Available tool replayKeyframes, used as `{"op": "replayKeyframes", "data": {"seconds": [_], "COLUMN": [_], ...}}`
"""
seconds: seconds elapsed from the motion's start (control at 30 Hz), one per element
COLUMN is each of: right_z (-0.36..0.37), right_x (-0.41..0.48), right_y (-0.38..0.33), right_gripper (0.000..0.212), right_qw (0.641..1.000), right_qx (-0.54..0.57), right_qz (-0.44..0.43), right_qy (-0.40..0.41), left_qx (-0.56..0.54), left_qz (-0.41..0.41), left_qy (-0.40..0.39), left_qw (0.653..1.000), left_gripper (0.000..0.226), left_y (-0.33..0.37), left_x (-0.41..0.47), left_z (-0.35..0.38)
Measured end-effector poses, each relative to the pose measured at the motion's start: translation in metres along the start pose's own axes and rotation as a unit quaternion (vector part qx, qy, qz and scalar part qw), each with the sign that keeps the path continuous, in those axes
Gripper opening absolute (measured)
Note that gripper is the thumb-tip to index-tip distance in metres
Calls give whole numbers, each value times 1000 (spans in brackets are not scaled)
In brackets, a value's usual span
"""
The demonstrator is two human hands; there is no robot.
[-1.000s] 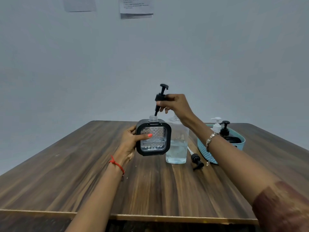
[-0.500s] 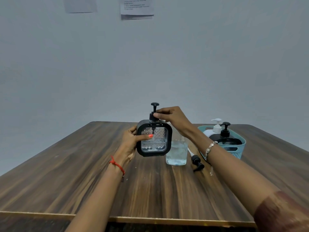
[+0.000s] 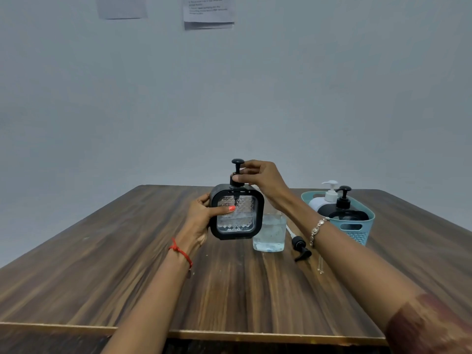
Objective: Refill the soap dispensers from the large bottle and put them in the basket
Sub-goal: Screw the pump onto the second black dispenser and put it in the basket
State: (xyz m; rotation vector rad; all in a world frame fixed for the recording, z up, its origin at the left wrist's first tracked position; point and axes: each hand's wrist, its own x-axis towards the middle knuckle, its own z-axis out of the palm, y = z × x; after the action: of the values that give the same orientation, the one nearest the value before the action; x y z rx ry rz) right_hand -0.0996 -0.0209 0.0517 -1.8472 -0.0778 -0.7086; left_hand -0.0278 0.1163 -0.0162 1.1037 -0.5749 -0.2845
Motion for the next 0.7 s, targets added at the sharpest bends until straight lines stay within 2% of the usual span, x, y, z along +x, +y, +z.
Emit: {"op": "replayKeyframes", "data": {"seconds": [0.13, 0.27, 0.37, 0.47, 0.53, 0.6, 0.7], "right_z": [4, 2, 4, 8, 6, 3, -4], "right_x": [-3, -4, -6, -7, -4, -1, 3], "right_y": [-2, -5, -5, -1, 0, -1, -3], "right_gripper": [32, 15, 13, 27, 27, 13, 29], "right_qw": [996, 996, 996, 991, 993, 998, 995], "right_qx": [-84, -58, -86, -125, -109, -46, 23], "right_qz": [11, 46, 26, 15, 28, 43, 45], "right_qy": [-1, -52, 8, 51, 24, -30, -88], "left_qx": [6, -6, -4, -6, -9, -13, -11], "left_qz": [0, -1, 0, -1, 2, 4, 5], "left_qy": [0, 12, 17, 13, 8, 9, 9], "left_qw": [1000, 1000, 1000, 1000, 1000, 1000, 1000], "left_gripper": [39, 38, 39, 38, 38, 38, 38], "left_y": [0, -2, -3, -2, -1, 2, 4], "left_x": [0, 0, 0, -2, -3, -3, -3], "left_z": [1, 0, 0, 0, 1, 0, -3]}}
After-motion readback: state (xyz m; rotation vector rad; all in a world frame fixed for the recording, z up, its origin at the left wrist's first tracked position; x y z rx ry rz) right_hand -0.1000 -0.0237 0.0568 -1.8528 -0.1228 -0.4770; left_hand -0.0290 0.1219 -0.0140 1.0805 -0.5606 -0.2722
